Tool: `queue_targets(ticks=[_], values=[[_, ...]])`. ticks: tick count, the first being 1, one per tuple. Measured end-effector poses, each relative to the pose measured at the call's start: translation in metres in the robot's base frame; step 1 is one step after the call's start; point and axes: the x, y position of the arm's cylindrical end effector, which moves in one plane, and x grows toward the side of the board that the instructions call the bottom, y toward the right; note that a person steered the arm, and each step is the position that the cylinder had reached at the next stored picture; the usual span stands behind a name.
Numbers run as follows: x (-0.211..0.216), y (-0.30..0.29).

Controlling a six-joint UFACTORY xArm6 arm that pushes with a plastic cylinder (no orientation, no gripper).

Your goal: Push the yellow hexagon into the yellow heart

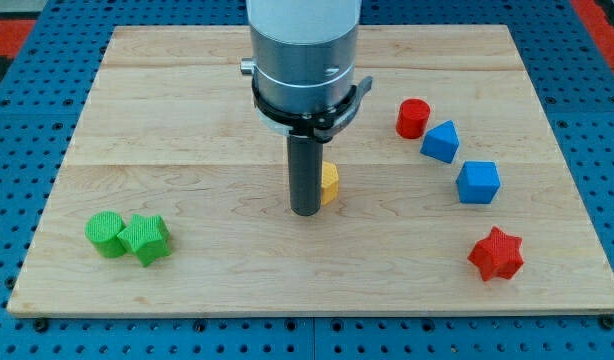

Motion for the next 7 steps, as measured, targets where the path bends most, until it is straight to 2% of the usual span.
queue_targets(ticks=[1,3,4,7], values=[[0.000,0.000],[0.030,0.008],[0.026,0.015],[-0.023,0.017]])
